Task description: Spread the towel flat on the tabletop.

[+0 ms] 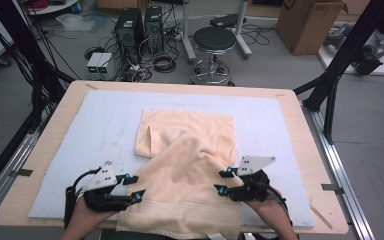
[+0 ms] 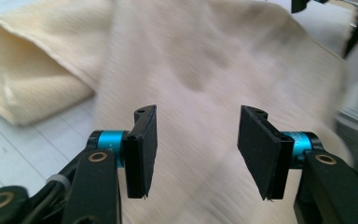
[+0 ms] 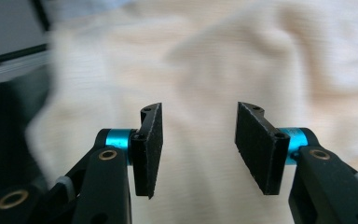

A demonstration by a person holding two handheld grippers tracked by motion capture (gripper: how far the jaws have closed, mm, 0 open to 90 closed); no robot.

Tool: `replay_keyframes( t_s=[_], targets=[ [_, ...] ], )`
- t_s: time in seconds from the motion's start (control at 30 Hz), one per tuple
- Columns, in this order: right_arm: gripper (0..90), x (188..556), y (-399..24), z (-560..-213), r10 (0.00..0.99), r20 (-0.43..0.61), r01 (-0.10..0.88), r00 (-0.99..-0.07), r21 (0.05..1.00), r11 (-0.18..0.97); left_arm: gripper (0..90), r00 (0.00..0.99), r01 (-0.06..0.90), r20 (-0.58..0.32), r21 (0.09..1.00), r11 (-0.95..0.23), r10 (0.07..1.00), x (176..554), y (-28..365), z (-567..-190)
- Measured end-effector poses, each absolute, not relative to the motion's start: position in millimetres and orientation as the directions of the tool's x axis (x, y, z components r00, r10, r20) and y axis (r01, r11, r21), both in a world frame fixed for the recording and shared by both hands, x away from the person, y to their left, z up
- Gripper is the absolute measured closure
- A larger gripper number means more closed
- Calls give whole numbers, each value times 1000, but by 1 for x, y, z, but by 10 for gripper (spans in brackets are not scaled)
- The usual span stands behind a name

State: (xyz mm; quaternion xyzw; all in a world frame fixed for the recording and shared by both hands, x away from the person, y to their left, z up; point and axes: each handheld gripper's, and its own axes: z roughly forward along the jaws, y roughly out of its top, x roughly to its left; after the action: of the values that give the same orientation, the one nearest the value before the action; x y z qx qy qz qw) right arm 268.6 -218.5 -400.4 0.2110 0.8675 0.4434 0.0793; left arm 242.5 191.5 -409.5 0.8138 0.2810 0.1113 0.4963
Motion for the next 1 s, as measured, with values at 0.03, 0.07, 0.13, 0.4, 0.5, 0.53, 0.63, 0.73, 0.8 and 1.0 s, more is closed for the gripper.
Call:
replay_keyframes(
  t_s=[0.03,0.07,0.13,0.4,0.5,0.53,0.63,0.73,0.8,1.0],
  targets=[
    [490,275,-219,-401,455,45,305,-890,799,518,463,810,354,-105,872,-338,576,251,189,-411],
    [479,281,-220,-403,477,38,313,-878,799,513,458,801,353,-96,873,-337,591,259,187,-413],
    [460,292,-222,-407,502,40,335,-864,789,514,439,783,362,-89,870,-335,616,272,182,-418],
    [579,312,-219,-421,518,64,391,-853,736,553,455,781,403,-76,820,-406,620,302,161,-433],
    [741,311,-215,-423,485,56,371,-873,721,585,685,798,393,-47,795,-461,600,304,156,-437],
    [772,310,-214,-423,476,52,363,-878,721,590,751,801,389,-39,792,-470,598,302,155,-437],
    [804,305,-213,-419,444,60,341,-894,734,587,818,811,356,-17,807,-471,585,291,158,-429],
    [806,294,-213,-413,417,59,316,-907,749,582,822,821,318,7,824,-468,571,272,167,-419],
    [806,284,-213,-408,397,56,296,-916,764,574,822,825,309,8,831,-462,566,257,176,-415],
    [803,252,-207,-395,325,48,234,-945,792,564,821,837,281,5,854,-439,547,207,202,-404]
  ],
)
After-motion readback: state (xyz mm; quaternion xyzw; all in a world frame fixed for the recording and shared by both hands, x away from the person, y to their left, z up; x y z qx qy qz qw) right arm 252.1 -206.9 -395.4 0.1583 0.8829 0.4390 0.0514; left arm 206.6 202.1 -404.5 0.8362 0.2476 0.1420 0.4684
